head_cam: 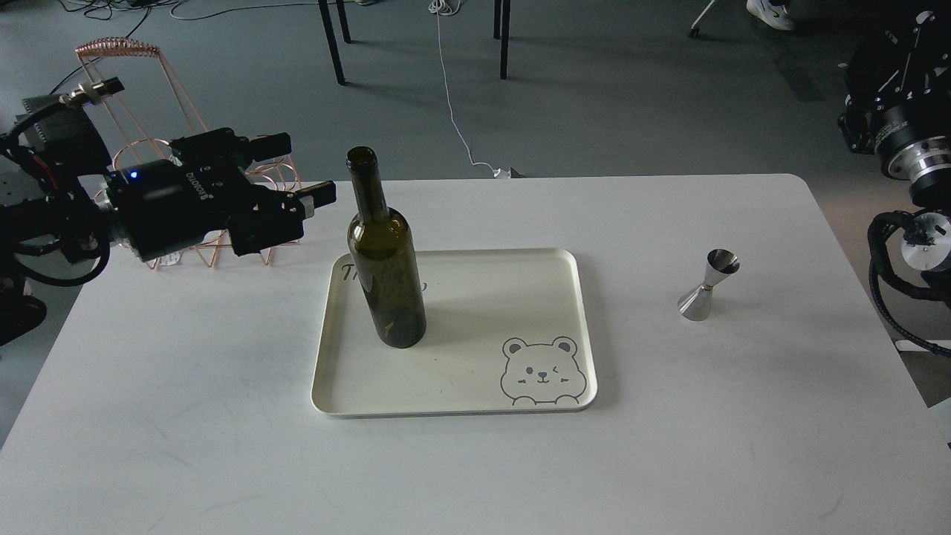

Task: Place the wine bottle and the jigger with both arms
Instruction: 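Reach the left gripper to the wine bottle neck and grasp it, then lift the bottle and carry it over the copper wire rack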

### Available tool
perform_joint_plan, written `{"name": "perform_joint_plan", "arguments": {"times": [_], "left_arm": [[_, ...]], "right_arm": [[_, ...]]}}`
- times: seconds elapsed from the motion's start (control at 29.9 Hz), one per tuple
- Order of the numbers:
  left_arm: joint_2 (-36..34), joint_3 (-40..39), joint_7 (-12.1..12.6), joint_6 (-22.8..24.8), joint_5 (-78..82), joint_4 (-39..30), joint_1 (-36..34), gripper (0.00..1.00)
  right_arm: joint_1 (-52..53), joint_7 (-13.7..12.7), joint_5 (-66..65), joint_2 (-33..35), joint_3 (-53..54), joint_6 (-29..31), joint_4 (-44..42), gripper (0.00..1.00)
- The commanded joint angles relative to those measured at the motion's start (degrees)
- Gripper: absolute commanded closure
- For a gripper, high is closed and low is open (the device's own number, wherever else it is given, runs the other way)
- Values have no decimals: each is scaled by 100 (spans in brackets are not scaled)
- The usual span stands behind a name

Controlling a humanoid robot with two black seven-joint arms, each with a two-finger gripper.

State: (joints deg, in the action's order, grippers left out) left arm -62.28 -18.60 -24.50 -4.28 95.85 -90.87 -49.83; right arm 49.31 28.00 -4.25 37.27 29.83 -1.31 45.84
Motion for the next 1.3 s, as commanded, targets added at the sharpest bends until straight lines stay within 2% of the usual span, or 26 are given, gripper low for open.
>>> {"name": "perform_joint_plan", "arguments": {"times": [0.0,0.17,0.4,0.5,0.9,1.27], "left_arm": [[207,111,15,-37,109,-1,8,6],[585,138,76,-266,628,86,8,8],[902,129,270,-275,628,210,8,10],[937,120,296,-275,620,218,8,18],[920,129,305,-275,611,289,17,63],[876,120,244,-284,593,280,17,77]], "right_arm": [[0,0,-6,-1,49,-1,-14,3],[0,0,-6,-1,67,-1,-14,3],[0,0,-6,-1,85,8,-75,3],[0,0,-6,-1,102,8,-120,3],[0,0,-6,-9,120,17,-128,3],[0,0,-6,-10,129,17,-198,3]]}}
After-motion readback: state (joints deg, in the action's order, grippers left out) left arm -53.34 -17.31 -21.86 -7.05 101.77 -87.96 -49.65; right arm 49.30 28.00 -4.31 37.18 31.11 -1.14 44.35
